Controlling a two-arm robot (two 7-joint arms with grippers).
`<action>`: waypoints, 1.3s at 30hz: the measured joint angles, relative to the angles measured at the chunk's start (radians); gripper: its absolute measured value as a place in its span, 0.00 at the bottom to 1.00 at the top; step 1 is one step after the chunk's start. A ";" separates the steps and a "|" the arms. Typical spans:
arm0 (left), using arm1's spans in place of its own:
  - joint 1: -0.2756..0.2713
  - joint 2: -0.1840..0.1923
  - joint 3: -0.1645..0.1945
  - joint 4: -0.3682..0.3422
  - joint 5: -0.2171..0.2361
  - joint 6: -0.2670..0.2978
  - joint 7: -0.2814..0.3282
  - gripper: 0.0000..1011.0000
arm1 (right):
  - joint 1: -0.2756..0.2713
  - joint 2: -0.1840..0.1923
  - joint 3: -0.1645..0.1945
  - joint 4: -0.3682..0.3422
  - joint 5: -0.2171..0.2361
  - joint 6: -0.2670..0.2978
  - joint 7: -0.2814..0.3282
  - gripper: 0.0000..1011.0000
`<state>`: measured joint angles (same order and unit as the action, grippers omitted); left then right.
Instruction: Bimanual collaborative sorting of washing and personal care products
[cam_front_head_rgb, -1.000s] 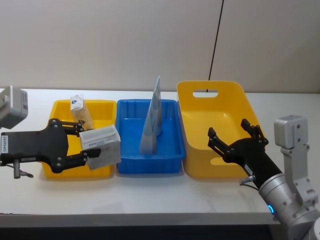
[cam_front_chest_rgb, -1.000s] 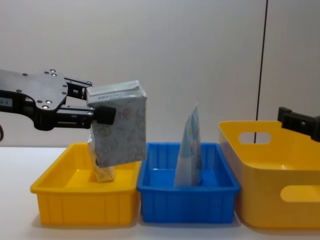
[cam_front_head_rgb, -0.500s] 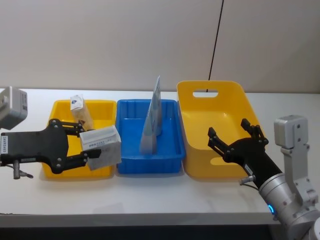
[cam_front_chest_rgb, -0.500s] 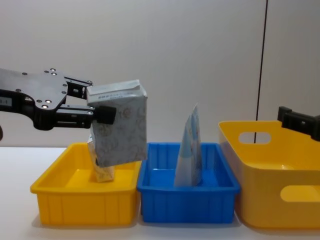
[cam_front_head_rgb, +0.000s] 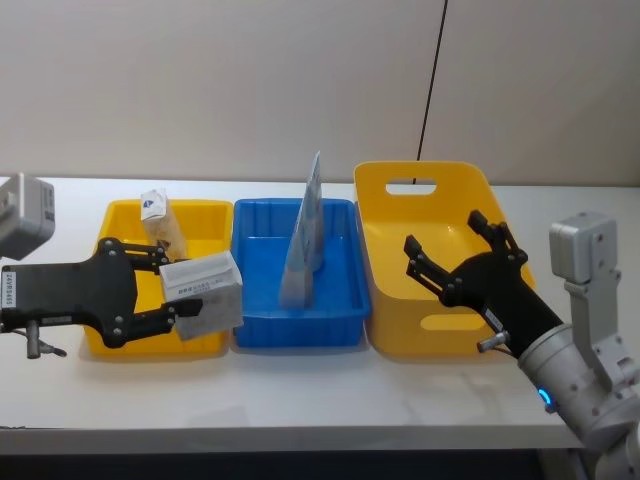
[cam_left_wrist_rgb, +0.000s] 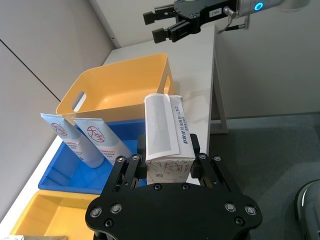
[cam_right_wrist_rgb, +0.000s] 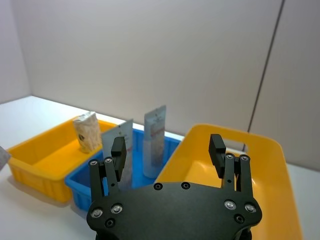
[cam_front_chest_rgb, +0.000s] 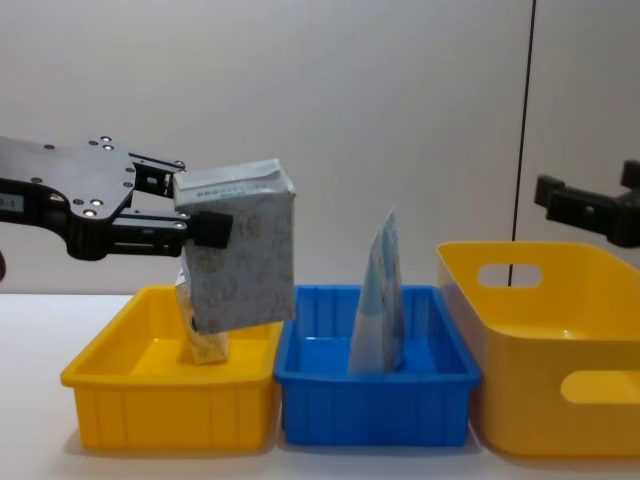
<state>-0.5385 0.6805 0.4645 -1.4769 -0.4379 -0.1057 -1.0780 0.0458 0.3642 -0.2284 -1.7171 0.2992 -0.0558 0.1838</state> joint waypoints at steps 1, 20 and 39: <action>0.000 0.000 0.000 0.000 0.000 0.000 0.000 0.41 | 0.006 0.002 -0.001 0.005 0.002 -0.003 0.007 0.99; 0.000 0.001 0.000 -0.001 0.000 0.000 0.000 0.41 | 0.174 0.055 -0.036 0.164 0.111 -0.099 0.316 0.99; 0.000 0.000 0.000 -0.001 0.000 0.000 0.000 0.41 | 0.329 0.102 -0.126 0.322 0.150 -0.123 0.567 0.99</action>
<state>-0.5386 0.6809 0.4644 -1.4775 -0.4377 -0.1058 -1.0778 0.3745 0.4659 -0.3547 -1.3956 0.4491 -0.1792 0.7512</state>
